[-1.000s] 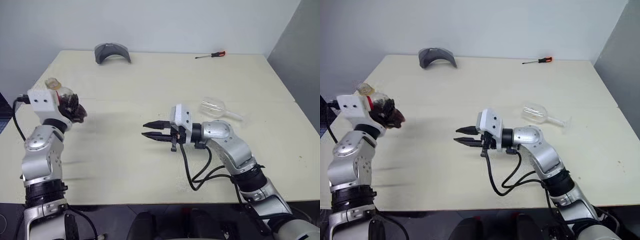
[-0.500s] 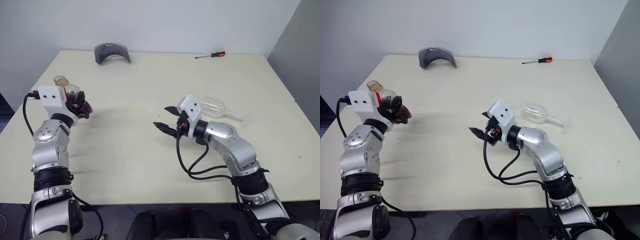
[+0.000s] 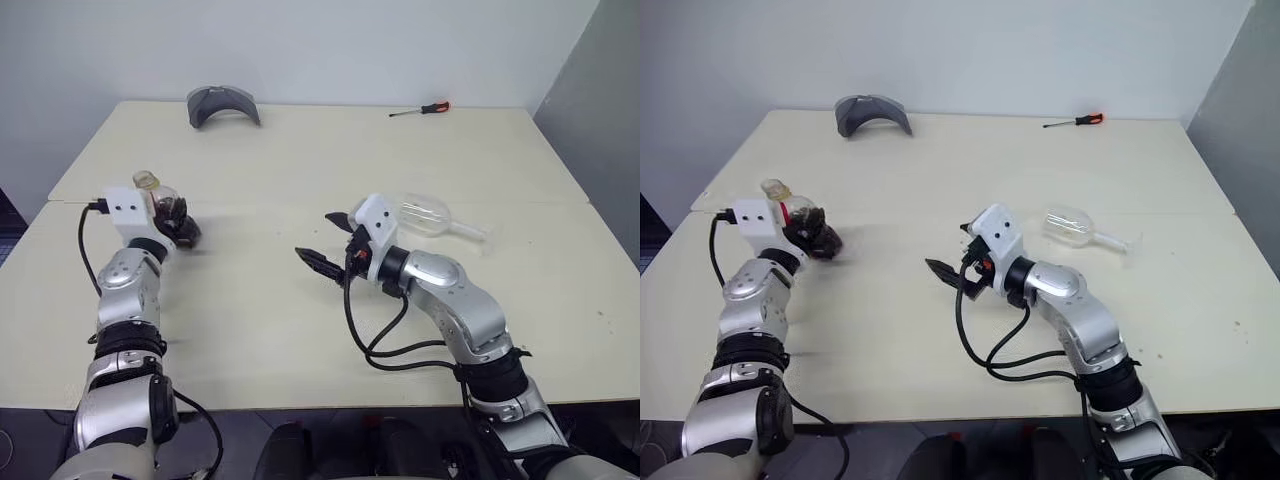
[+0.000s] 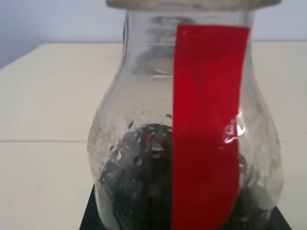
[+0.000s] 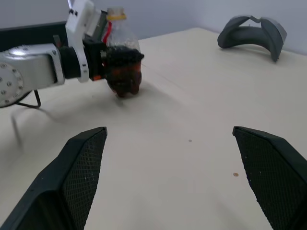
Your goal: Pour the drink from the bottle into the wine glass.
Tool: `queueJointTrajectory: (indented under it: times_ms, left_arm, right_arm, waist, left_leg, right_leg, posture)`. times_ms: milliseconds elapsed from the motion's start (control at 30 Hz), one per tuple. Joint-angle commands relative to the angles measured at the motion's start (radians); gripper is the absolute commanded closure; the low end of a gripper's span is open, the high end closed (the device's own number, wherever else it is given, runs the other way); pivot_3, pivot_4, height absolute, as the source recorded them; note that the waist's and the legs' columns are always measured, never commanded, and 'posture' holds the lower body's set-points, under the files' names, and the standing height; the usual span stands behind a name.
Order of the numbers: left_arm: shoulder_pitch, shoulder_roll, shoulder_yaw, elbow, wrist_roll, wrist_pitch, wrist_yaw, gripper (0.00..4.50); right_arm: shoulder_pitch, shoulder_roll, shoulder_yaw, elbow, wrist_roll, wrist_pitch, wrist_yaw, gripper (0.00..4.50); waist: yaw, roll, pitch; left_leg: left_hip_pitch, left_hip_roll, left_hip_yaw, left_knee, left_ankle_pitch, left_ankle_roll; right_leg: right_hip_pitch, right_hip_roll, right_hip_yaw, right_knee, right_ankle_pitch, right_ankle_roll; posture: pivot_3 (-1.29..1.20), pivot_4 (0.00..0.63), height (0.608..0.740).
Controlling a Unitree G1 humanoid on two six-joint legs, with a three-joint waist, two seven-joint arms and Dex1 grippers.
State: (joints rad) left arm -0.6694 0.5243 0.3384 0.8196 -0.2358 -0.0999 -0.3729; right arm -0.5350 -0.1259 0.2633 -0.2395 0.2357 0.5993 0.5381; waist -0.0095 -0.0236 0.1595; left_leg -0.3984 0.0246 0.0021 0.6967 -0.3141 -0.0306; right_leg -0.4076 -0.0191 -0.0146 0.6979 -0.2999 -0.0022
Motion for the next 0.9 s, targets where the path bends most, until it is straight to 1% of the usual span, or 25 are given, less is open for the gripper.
queueJointTrajectory:
  times_ms: [33, 367, 400, 433, 600, 667, 700, 900]
  left_arm:
    - [-0.026, -0.006, -0.001, 0.012, 0.005, -0.046, 0.009, 3.08]
    - [0.005, -0.015, 0.004, 0.009, -0.013, -0.04, -0.016, 3.08]
    - [0.01, -0.016, 0.006, -0.001, -0.019, -0.035, -0.023, 2.51]
    - [0.015, -0.013, 0.006, -0.008, -0.019, -0.034, -0.024, 2.3]
    - [0.046, 0.0, 0.01, -0.075, -0.027, -0.004, -0.021, 0.72]
    - [0.084, -0.002, 0.02, -0.139, -0.036, 0.022, -0.004, 0.18]
    - [0.104, -0.005, 0.023, -0.171, -0.041, 0.035, 0.004, 0.03]
    - [0.237, -0.025, 0.034, -0.387, -0.059, 0.137, 0.061, 0.03]
  right_arm:
    - [-0.011, 0.024, -0.013, -0.02, 0.018, -0.028, -0.01, 0.02]
    - [-0.023, 0.024, -0.013, -0.004, 0.013, -0.04, -0.016, 0.02]
    - [-0.024, 0.023, -0.012, -0.001, 0.012, -0.044, -0.015, 0.0]
    - [-0.026, 0.022, -0.012, 0.001, 0.012, -0.047, -0.014, 0.0]
    - [-0.039, 0.024, -0.016, 0.014, 0.016, -0.055, -0.011, 0.0]
    - [-0.041, 0.025, -0.017, 0.023, 0.016, -0.062, -0.01, 0.0]
    - [-0.042, 0.026, -0.017, 0.026, 0.015, -0.065, -0.011, 0.0]
    - [-0.047, 0.033, -0.015, 0.034, 0.018, -0.077, -0.012, 0.0]
  waist:
    - [0.0, 0.0, 0.0]
    - [0.0, 0.0, 0.0]
    - [-0.001, 0.0, 0.0]
    - [-0.001, 0.0, 0.0]
    - [-0.009, 0.0, 0.0]
    - [-0.012, 0.0, 0.0]
    - [-0.015, 0.0, 0.0]
    - [-0.019, 0.0, 0.0]
  left_leg:
    - [0.0, 0.0, 0.0, 0.0, 0.0, 0.0]
    - [0.0, 0.0, 0.0, 0.0, 0.0, 0.0]
    - [0.0, 0.0, 0.0, 0.0, 0.0, 0.0]
    - [0.0, 0.0, 0.0, 0.0, 0.0, 0.0]
    - [0.0, 0.0, 0.0, 0.0, 0.0, 0.0]
    - [0.0, 0.0, 0.0, 0.0, 0.0, 0.0]
    - [0.0, 0.0, 0.0, 0.0, 0.0, 0.0]
    - [0.0, 0.001, 0.0, 0.0, 0.0, 0.0]
  right_leg:
    - [0.0, 0.0, 0.0, 0.0, 0.0, 0.0]
    - [0.0, 0.0, 0.0, 0.0, 0.0, 0.0]
    - [0.0, 0.0, 0.0, 0.0, 0.0, 0.0]
    - [0.0, 0.0, 0.0, 0.0, 0.0, 0.0]
    - [0.0, 0.0, 0.0, 0.001, 0.0, 0.0]
    - [0.0, 0.0, 0.0, 0.001, 0.0, 0.0]
    - [0.0, 0.0, 0.0, 0.001, 0.0, 0.0]
    - [0.0, 0.0, 0.0, 0.001, 0.0, 0.0]
  posture:
    - [0.0, 0.15, 0.74]
    - [0.0, 0.15, 0.74]
    - [0.0, 0.15, 0.74]
    - [0.0, 0.15, 0.74]
    - [0.0, 0.15, 0.74]
    - [0.0, 0.15, 0.74]
    - [0.0, 0.15, 0.74]
    - [0.0, 0.15, 0.74]
